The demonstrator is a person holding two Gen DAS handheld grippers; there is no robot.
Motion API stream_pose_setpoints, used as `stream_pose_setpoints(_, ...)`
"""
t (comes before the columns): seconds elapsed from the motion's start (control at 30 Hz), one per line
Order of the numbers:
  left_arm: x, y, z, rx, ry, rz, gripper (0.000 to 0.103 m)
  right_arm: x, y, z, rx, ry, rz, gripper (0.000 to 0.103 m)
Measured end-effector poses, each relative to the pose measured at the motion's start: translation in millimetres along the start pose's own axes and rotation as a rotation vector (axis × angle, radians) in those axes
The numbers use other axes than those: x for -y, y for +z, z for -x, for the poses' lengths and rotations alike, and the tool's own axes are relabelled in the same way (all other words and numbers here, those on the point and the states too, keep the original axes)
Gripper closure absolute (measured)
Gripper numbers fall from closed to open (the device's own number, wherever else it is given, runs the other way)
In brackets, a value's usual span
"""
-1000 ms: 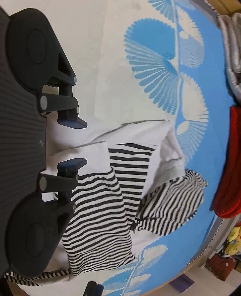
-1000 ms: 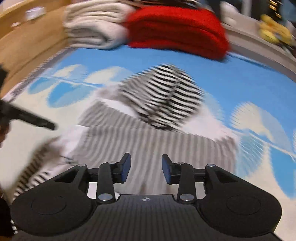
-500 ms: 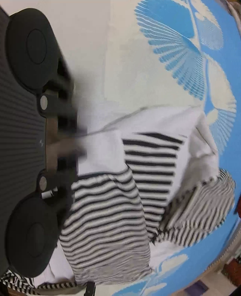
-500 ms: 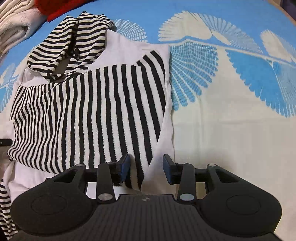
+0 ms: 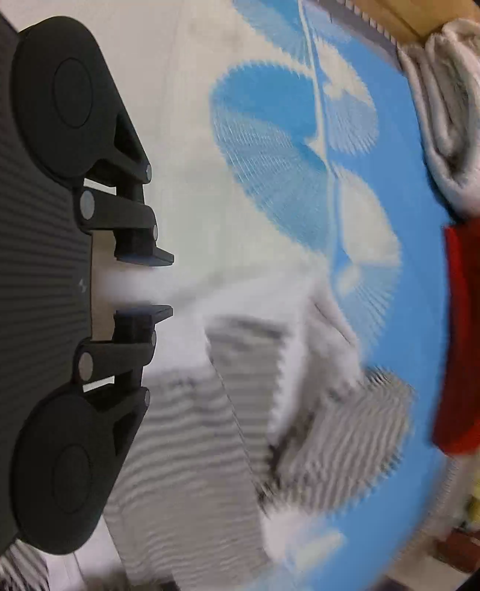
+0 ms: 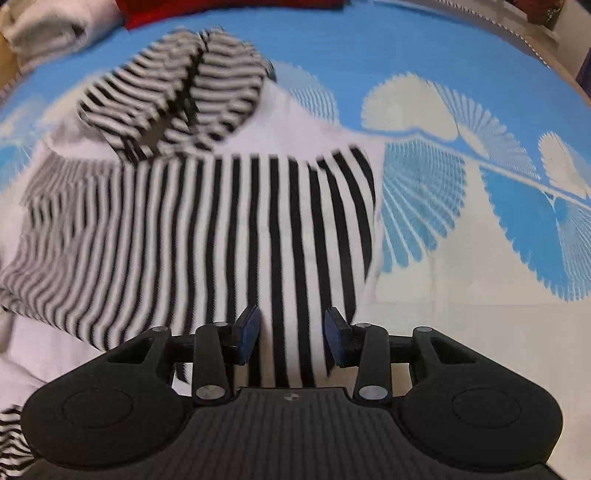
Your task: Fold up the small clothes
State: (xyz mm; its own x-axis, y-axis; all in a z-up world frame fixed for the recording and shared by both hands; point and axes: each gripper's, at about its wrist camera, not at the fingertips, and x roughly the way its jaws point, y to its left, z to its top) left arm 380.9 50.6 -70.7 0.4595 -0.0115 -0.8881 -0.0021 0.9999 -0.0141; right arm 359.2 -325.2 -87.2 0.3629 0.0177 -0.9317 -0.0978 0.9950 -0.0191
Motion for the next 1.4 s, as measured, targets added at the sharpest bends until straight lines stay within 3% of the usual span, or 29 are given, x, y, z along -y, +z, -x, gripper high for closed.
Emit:
stream_pose_setpoints(0.07,8.0,0.1,3.6,0.015,-0.089,-0.013,0.08,-1.1,1.4,-0.3,0.003,0.006,-0.01,0.062)
stream_pose_setpoints(0.13,16.9,-4.0,-4.7,-0.02,-0.119,-0.037,0.08,-4.7,1.9,1.0,0.016,0.018,-0.006,0.062)
stream_pose_setpoints(0.23,24.4,-19.1,-37.1,-0.162,-0.077,-0.085,0.077,-7.8,-4.4,-12.0,-0.032,-0.003,0.018,0.062)
stream_pose_setpoints(0.27,26.9,-24.8,-46.0,-0.2,-0.039,-0.119,0.071,-8.5,-5.5,-15.0,-0.042,-0.009,0.024,0.062)
stream_pose_setpoints(0.37,25.9,-20.8,-36.2,-0.16,-0.028,-0.112,0.068,-10.9,-2.9,-9.0,-0.02,-0.014,0.007,0.062)
stream_pose_setpoints(0.5,25.1,-12.9,-15.8,-0.094,-0.061,-0.101,0.066,-15.8,3.3,11.6,0.08,0.059,-0.006,0.062)
stream_pose_setpoints(0.7,32.9,-12.4,-17.1,-0.093,-0.044,-0.113,0.066,-21.0,4.8,8.2,0.069,0.011,-0.019,0.062)
stream_pose_setpoints(1.0,29.6,3.3,-10.2,-0.01,-0.015,-0.034,0.063,-19.7,13.1,39.6,0.242,-0.006,-0.133,0.062)
stream_pose_setpoints(1.23,25.6,9.9,1.0,0.091,0.025,0.017,0.062,-15.7,19.7,67.6,0.377,0.033,-0.221,0.062)
stream_pose_setpoints(1.3,25.8,11.9,3.7,0.123,0.014,0.029,0.063,-13.0,21.0,68.4,0.384,0.039,-0.233,0.066)
stream_pose_setpoints(1.37,27.3,13.5,5.5,0.151,-0.001,0.037,0.073,-7.7,22.5,68.5,0.386,0.059,-0.24,0.086)
stream_pose_setpoints(1.4,28.6,14.2,6.5,0.162,-0.006,0.039,0.077,-4.2,23.8,69.5,0.388,0.065,-0.24,0.09)
